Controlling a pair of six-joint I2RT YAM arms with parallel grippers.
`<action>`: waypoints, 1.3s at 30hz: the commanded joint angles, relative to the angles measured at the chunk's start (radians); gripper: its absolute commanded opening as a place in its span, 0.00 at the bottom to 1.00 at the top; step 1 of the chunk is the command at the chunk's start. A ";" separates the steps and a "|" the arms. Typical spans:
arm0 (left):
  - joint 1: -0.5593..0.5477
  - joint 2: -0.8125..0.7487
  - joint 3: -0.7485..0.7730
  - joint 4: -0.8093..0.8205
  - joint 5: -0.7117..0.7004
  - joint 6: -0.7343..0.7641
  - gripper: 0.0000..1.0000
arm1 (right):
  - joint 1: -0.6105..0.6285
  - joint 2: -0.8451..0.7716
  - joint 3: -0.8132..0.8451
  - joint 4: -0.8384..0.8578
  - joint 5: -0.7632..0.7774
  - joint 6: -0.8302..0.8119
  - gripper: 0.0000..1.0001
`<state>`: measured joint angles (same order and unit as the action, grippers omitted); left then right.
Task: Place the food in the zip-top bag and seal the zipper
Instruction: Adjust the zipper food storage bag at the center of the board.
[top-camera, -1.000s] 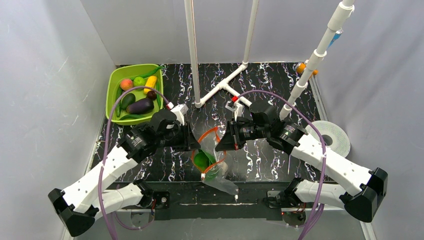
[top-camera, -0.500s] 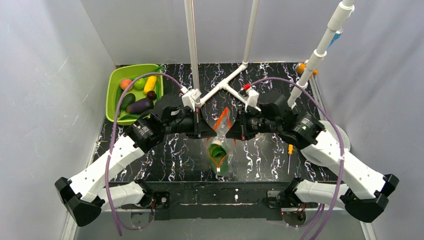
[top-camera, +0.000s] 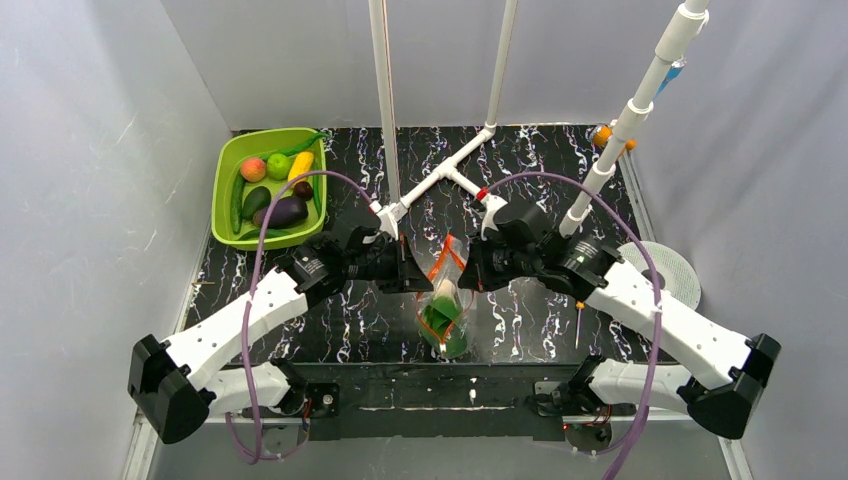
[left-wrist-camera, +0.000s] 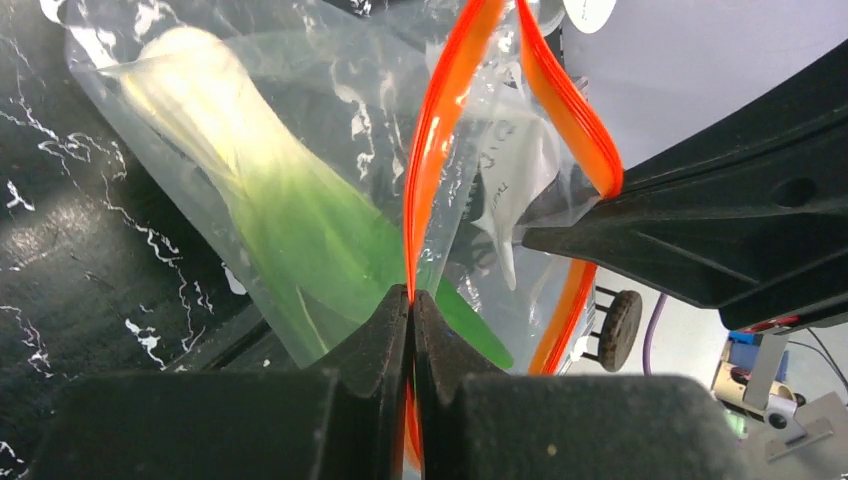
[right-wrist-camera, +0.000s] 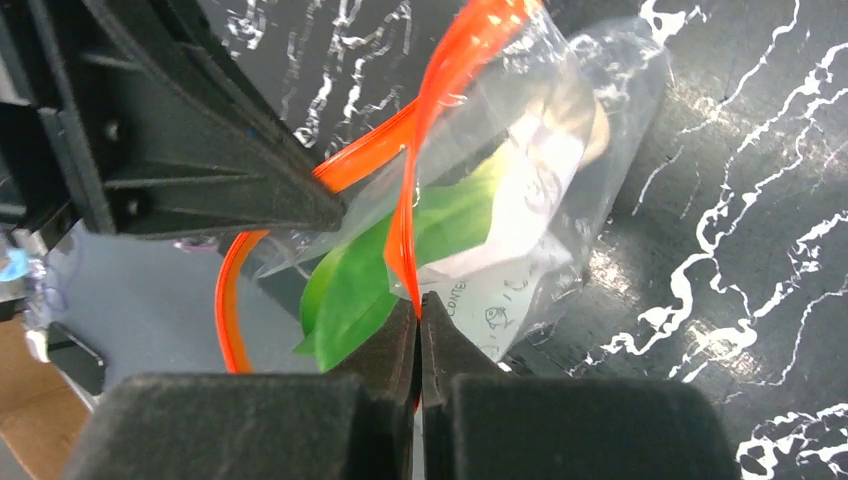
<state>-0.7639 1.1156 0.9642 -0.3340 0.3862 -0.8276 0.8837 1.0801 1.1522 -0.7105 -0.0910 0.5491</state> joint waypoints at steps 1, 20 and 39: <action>-0.003 -0.023 0.013 0.071 0.035 -0.049 0.00 | 0.023 0.011 0.082 -0.031 0.078 -0.034 0.01; -0.004 0.000 -0.028 0.350 0.056 -0.228 0.00 | 0.165 0.123 0.349 -0.393 0.496 0.153 0.55; -0.003 -0.019 -0.018 0.311 0.035 -0.214 0.00 | 0.288 0.050 0.229 -0.257 0.546 0.278 0.32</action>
<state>-0.7639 1.1294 0.9245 -0.0299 0.4255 -1.0477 1.1671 1.1770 1.3991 -1.0893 0.4522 0.8291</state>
